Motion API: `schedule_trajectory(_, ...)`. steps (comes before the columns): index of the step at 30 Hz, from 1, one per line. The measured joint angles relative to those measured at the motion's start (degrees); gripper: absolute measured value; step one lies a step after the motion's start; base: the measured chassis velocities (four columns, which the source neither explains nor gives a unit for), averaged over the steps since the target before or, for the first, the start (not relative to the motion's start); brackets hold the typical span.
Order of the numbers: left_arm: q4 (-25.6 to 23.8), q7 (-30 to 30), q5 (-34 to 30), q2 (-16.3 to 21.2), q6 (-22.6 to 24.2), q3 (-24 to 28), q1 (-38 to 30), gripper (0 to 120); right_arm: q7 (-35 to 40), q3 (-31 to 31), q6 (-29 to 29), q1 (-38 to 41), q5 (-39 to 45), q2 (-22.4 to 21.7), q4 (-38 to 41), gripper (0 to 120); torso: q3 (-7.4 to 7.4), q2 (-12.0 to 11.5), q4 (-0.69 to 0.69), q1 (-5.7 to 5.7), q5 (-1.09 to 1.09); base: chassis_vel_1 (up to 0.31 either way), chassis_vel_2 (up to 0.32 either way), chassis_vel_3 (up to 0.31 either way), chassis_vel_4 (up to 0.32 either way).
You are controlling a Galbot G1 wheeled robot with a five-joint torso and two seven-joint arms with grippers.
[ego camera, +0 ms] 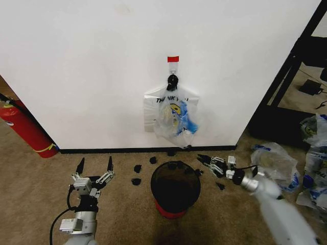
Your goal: Pick up the garbage bag from the wall and place it over the trash bin.
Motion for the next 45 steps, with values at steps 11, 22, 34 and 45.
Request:
schedule_trajectory(11, 1.0, 0.0, 0.0, 0.2, 0.0, 0.6, -0.9, 100, 29.8, -12.0, 6.6, 1.5, 10.4, -1.7, 13.5, 74, 0.00, 0.0, 0.03, 0.00, 0.05, 0.000, 0.000, 0.000, 0.000)
schedule_trajectory(22, 2.0, 0.0, -0.4, 0.3, 0.1, 0.2, -1.4, 100, 34.7, -15.3, 1.8, 8.1, -0.5, -1.0, 12.5, 100, 0.00, 0.0, 0.01, 0.00, 0.01, 0.000, 0.000, 0.000, 0.000)
schedule_trajectory(34, 2.6, 0.0, -0.2, 0.2, -0.1, 0.9, -2.0, 100, 32.2, -14.9, -0.8, 9.5, -2.5, -2.3, 10.9, 57, 0.00, 0.0, 0.01, 0.00, 0.02, 0.000, 0.000, 0.000, 0.000)
schedule_trajectory(45, 2.6, 0.0, -0.2, 0.2, -0.6, 0.5, -1.4, 100, 33.7, -14.7, -0.2, 10.2, -5.6, -2.0, 9.7, 20, 0.00, 0.0, 0.01, 0.00, 0.02, 0.000, 0.000, 0.000, 0.000)
